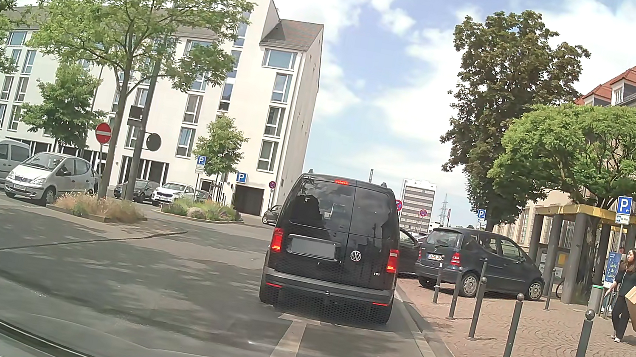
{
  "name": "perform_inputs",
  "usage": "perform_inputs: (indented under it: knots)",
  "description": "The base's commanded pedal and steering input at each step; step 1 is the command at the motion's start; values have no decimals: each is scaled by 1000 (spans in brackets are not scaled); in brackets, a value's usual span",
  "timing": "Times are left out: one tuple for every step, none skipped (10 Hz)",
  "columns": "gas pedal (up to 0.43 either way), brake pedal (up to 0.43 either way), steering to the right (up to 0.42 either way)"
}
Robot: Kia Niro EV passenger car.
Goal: Follow the waypoints while adhering to traffic rules and regulations
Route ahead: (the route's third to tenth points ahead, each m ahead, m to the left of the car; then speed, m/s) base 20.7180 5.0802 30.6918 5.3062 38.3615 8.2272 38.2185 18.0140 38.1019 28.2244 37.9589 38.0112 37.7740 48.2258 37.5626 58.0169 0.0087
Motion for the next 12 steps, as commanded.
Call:
perform_inputs:
  knots:
    - [0, 226, -67]
    - [0, 226, -66]
    - [0, 226, -67]
    - [0, 226, -66]
    - [0, 226, -67]
    - [0, 226, -67]
    - [0, 226, -67]
    - [0, 226, -66]
    - [0, 226, -67]
    - [0, 226, -67]
    - [0, 226, -67]
    - [0, 226, -67]
